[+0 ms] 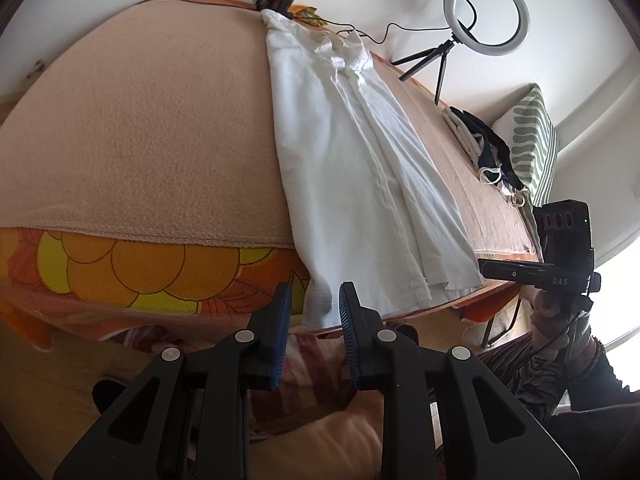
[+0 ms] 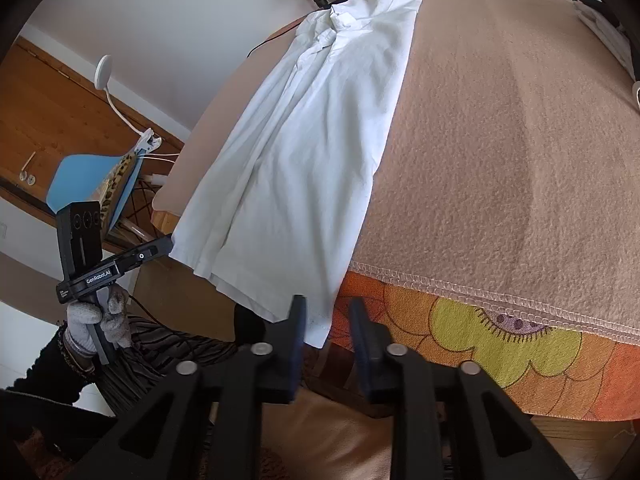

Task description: Fold small clothes

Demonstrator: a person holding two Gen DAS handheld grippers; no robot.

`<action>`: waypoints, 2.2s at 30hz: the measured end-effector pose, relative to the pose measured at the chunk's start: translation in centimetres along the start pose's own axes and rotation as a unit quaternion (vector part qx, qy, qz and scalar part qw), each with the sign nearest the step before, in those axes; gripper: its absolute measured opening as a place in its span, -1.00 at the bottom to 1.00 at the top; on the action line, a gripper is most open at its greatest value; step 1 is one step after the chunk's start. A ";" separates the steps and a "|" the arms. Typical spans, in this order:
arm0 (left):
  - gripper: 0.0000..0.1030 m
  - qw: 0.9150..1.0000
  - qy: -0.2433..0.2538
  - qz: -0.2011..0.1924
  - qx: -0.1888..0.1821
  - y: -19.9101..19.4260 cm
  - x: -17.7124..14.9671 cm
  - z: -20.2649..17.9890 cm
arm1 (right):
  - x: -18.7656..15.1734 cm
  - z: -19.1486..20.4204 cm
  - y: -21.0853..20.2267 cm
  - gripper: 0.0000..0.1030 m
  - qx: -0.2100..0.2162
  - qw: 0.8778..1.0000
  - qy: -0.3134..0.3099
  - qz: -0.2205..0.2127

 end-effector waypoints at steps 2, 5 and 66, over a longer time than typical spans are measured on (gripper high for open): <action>-0.56 1.000 0.000 0.004 -0.004 0.2 0.0 0.0 | 0.0 0.1 0.0 -0.40 0.000 1.000 -0.002 0.001; -0.74 1.000 0.006 0.000 -0.001 0.2 0.0 -0.2 | 0.0 0.0 0.2 -0.55 0.003 1.000 -0.003 0.003; -0.40 0.998 -0.008 -0.037 0.042 6.1 14.9 6.3 | 16.9 -2.5 0.8 -0.34 -0.018 0.995 0.037 -0.091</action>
Point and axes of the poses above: each gripper's, at about its wrist camera, not at the fingertips, and y roughly the way its jaws point, z to its left, x to its top, the point moved 3 cm from there along y, roughly the way its jaws point, and after that the axes turned 11 degrees about y, right-handed, at the moved point
